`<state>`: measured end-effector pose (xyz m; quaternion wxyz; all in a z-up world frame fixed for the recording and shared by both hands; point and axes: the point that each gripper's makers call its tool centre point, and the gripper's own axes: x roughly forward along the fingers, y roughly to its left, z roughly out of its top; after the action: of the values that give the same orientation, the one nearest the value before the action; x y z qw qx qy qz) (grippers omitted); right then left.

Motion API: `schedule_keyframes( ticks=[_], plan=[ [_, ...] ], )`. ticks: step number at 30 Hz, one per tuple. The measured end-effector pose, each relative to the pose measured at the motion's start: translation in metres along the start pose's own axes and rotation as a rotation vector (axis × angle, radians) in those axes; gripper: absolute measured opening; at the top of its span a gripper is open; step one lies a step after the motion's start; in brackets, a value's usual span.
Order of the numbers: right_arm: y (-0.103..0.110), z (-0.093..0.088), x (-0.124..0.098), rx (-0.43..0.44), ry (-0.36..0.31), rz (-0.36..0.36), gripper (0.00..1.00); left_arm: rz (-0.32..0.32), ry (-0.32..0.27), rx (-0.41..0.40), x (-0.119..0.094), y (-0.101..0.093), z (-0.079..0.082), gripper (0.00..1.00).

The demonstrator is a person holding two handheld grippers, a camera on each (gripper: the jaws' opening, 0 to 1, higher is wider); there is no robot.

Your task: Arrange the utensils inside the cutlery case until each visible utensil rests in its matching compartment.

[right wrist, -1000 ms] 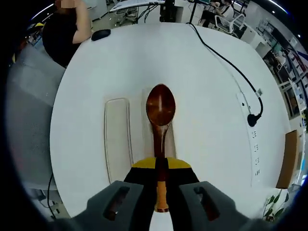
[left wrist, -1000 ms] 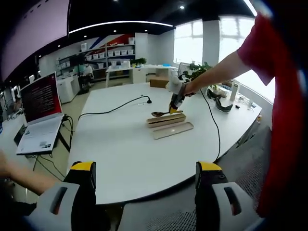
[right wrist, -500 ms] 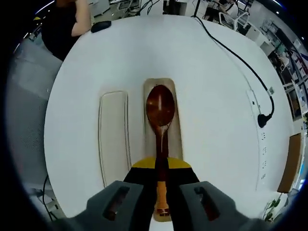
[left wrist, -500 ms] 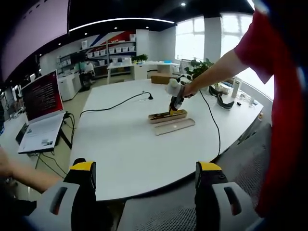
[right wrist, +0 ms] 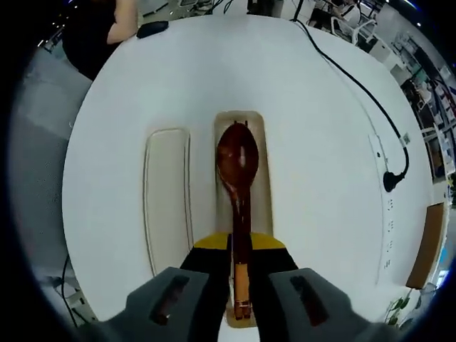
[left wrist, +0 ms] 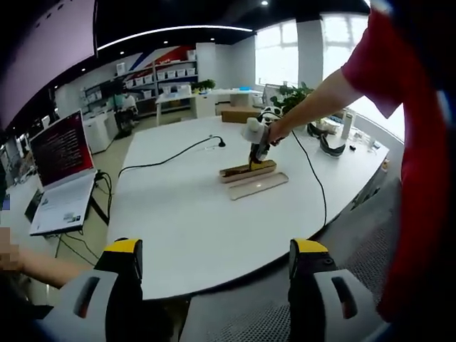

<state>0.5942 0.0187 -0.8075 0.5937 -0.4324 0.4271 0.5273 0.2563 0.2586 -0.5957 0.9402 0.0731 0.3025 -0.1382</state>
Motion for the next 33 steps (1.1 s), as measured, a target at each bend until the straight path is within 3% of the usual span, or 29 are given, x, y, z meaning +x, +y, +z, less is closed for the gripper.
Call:
schedule_keyframes(
  ticks=[10, 13, 18, 25, 27, 33],
  plan=[
    [0.004, 0.01, -0.027, 0.067, -0.068, -0.071, 0.1, -0.029, -0.045, 0.052, -0.003, -0.002, 0.019, 0.87],
    [0.008, 0.008, -0.035, 0.097, -0.072, -0.08, 0.09, -0.032, -0.063, 0.058, -0.003, -0.002, 0.022, 0.86],
    [0.015, -0.001, -0.042, 0.18, -0.087, -0.104, 0.17, -0.051, -0.093, 0.055, -0.004, -0.005, 0.026, 0.87],
    [0.02, -0.014, -0.054, 0.281, -0.135, -0.163, 0.24, -0.069, -0.166, -0.047, -0.004, -0.001, 0.041, 0.91],
    [0.033, -0.014, -0.061, 0.289, -0.14, -0.175, 0.27, -0.074, -0.168, -0.044, -0.005, -0.002, 0.042, 0.92],
    [0.068, -0.014, -0.082, 0.326, -0.177, -0.199, 0.32, -0.11, -0.127, 0.08, 0.0, -0.005, 0.032, 0.89]
  ],
)
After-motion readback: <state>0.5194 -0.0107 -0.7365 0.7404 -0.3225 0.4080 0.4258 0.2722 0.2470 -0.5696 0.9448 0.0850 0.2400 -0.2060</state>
